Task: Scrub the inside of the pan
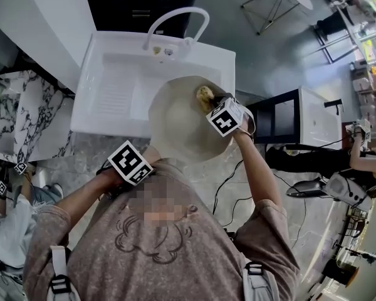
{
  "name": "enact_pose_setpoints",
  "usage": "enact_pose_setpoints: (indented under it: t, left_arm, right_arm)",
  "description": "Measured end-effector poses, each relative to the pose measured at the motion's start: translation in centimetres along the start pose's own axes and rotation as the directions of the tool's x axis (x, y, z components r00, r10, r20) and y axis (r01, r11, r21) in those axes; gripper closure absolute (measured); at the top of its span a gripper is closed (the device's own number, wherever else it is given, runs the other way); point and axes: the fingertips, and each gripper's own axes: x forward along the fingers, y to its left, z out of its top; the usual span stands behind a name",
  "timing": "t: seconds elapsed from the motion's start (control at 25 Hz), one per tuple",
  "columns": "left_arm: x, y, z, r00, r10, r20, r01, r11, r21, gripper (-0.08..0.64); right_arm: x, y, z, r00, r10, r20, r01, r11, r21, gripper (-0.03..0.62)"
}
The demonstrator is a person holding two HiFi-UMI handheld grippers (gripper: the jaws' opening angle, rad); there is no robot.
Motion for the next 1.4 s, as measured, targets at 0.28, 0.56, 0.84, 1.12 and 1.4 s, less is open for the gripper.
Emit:
enact_pose_setpoints:
  t: [0.28,0.56,0.84,1.12,1.4]
  left_arm:
    - [-0.2,0.4,0.1,1.0,0.0,0.0,0.0,1.0,0.002,0.457]
    - [-0.5,0.8,0.5,1.0,-0.002,0.014,0.002,1.0,-0.018,0.457]
    - [-0.4,1.0,1.0,1.0,-0.011,0.005,0.011,1.0,-0.006,0.456]
    - [-0.2,1.1,1.4,1.0,-0.013,0.002,0.013,1.0,-0.004,0.456]
    - [-0.1,1.0,1.5,1.0,-0.025,0.006,0.025,0.999,-0.024,0.456]
  right_arm:
    - [-1.2,1.9,-2.1,0.995,0.067,-0.071,-0.072,0.994,-0.079,0.541]
    - [-2.4,3.4,-3.8,0.99,0.096,-0.102,-0.108,0.987,-0.12,0.541]
    - [-3.9,5.8,-4.9,0.976,0.165,-0.141,-0.186,0.971,-0.151,0.541]
    - [-5.4,9.4,-5.4,0.946,0.275,-0.171,-0.305,0.934,-0.184,0.541]
    - [-7.2,13.1,-3.2,0.911,0.399,-0.106,-0.412,0.897,-0.162,0.541]
